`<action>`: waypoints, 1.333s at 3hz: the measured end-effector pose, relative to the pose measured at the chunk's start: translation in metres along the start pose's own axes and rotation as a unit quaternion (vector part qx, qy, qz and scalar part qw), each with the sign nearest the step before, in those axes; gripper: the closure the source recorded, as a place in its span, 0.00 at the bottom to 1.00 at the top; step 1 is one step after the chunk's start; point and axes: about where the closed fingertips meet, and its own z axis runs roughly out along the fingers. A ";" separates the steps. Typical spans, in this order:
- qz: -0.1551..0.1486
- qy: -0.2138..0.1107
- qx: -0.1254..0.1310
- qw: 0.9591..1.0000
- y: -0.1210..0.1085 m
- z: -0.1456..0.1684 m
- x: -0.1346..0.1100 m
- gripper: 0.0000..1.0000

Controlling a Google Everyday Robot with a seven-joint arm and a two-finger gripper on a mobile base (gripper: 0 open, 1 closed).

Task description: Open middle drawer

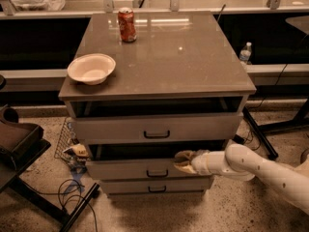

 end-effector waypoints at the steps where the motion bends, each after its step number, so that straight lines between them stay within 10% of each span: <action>1: 0.000 0.000 0.000 1.000 0.000 0.000 0.000 0.53; 3: 0.000 -0.001 -0.002 1.000 0.001 0.002 -0.001 0.05; 4: 0.000 -0.001 -0.003 1.000 0.002 0.003 -0.002 0.00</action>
Offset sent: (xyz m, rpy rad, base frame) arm 0.0000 0.0001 0.0001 0.0001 0.0001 0.0001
